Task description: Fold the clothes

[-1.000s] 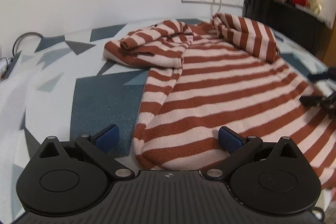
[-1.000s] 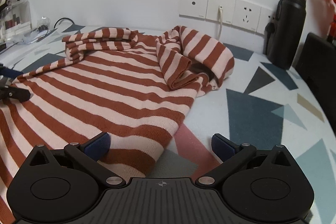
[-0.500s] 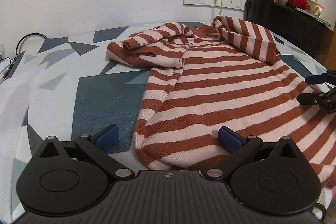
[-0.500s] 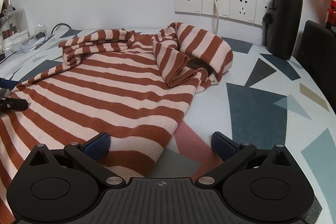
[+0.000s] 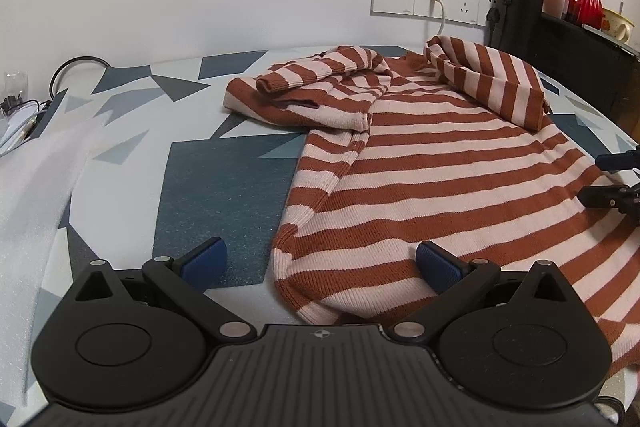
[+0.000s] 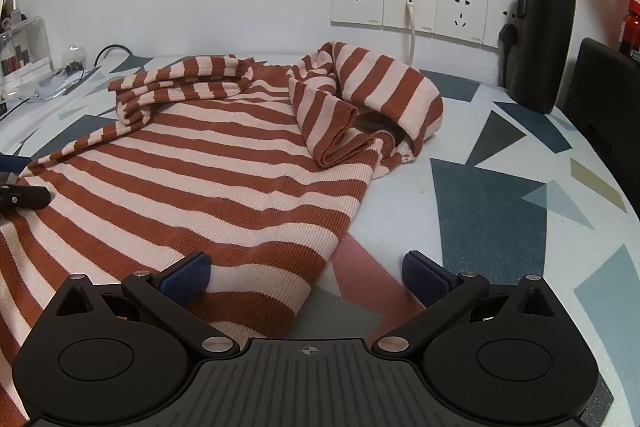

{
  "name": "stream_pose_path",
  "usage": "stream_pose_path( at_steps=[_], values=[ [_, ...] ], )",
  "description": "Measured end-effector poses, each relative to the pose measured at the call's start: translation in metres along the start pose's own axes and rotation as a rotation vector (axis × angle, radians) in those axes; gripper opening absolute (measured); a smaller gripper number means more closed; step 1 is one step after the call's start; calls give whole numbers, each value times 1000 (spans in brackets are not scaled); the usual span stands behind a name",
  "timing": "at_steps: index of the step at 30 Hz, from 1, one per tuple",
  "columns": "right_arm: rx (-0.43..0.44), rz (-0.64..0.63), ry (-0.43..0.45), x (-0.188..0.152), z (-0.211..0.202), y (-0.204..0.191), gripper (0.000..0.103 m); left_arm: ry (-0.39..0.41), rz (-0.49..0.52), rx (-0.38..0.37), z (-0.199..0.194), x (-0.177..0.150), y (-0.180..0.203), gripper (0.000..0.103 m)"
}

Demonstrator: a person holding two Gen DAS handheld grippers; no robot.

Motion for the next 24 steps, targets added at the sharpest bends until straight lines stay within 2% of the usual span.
stream_pose_path(
  at_steps=[24],
  values=[
    [-14, 5, 5, -2, -2, 0, 102, 1, -5, 6, -1, -1, -1, 103]
  ],
)
Point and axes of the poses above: each gripper's, at about its wrist camera, not at the fingertips, and z roughly the way its jaws point, y to its right, x to its top, the point moved 6 cm from there along z, roughly the way its jaws point, and after that the axes turned 6 degrees about x, right-handed, at the moved point
